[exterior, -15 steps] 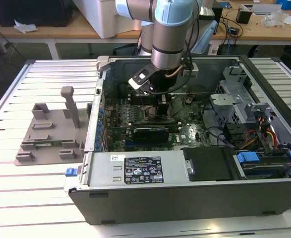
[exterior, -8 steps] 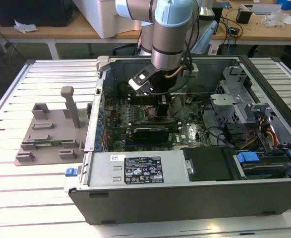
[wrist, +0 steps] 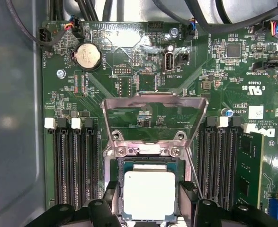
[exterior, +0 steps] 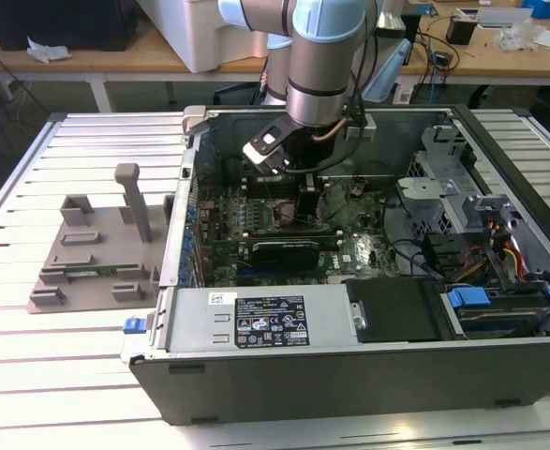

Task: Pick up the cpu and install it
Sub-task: 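Place the cpu into insertion slot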

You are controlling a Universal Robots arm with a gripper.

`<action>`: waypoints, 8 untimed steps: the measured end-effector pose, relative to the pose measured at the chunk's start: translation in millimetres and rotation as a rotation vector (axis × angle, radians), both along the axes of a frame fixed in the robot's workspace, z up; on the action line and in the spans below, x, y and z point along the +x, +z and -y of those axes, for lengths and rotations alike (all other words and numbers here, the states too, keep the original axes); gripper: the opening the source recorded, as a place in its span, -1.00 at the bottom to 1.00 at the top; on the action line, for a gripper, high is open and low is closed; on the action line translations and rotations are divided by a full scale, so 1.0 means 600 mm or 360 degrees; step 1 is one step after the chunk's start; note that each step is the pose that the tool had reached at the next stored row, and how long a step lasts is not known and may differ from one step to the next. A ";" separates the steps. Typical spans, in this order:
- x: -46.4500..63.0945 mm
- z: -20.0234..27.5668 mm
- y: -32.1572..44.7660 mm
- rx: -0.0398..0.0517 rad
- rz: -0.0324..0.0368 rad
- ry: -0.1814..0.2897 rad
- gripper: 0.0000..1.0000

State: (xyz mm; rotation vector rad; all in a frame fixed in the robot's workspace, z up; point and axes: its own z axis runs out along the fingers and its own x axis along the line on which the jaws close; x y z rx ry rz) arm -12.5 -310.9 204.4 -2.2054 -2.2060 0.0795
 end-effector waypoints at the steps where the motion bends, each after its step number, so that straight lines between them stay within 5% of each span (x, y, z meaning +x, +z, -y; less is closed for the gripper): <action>1: 0.000 0.0001 0.000 0.0000 0.0000 0.0000 0.24; 8: 0.000 -0.0005 -0.004 0.0010 0.0000 0.0000 0.24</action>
